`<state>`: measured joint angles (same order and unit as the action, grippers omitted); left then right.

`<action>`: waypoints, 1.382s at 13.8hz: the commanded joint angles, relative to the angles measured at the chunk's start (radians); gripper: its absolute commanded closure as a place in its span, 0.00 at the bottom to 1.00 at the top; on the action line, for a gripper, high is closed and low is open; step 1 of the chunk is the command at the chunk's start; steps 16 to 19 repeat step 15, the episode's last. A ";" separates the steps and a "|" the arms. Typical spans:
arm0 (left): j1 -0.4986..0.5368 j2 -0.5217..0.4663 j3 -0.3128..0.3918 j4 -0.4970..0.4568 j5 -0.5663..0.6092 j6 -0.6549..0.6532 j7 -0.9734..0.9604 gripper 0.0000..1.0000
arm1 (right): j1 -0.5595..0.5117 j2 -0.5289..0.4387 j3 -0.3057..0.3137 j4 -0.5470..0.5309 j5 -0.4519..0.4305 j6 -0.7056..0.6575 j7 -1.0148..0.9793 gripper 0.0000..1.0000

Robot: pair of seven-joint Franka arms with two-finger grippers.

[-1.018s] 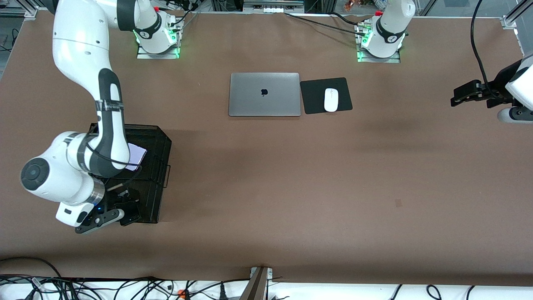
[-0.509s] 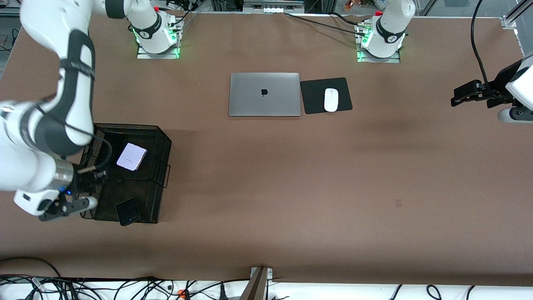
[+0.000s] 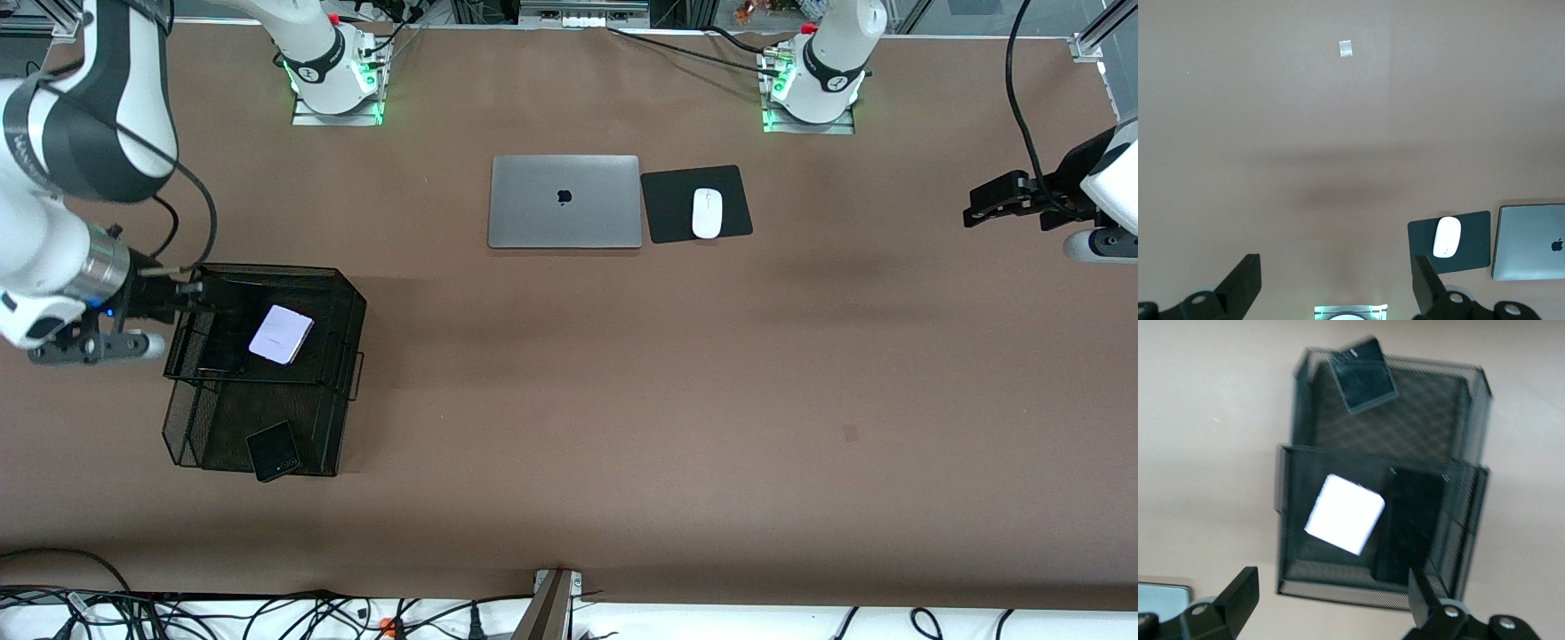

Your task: Place phones with both arms

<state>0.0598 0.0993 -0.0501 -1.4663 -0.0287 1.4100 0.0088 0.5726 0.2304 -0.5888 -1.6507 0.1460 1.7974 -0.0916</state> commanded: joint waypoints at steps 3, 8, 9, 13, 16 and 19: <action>0.011 -0.018 0.004 -0.006 -0.011 -0.006 0.019 0.00 | 0.029 -0.134 -0.002 -0.109 -0.071 0.020 0.078 0.00; 0.011 -0.015 0.000 -0.006 -0.011 -0.002 0.017 0.00 | -0.289 -0.111 0.284 -0.049 -0.071 0.013 0.073 0.00; 0.011 -0.015 0.000 -0.006 -0.011 -0.002 0.017 0.00 | -0.410 -0.109 0.413 -0.032 -0.075 0.010 0.073 0.00; 0.011 -0.015 -0.007 -0.005 -0.013 -0.002 0.016 0.00 | -0.618 -0.108 0.622 -0.018 -0.112 0.000 0.147 0.00; 0.009 -0.015 -0.010 -0.005 -0.013 0.000 0.014 0.00 | -0.663 -0.108 0.672 -0.018 -0.112 0.000 0.147 0.00; 0.009 -0.015 -0.010 -0.005 -0.013 0.000 0.014 0.00 | -0.663 -0.108 0.672 -0.018 -0.112 0.000 0.147 0.00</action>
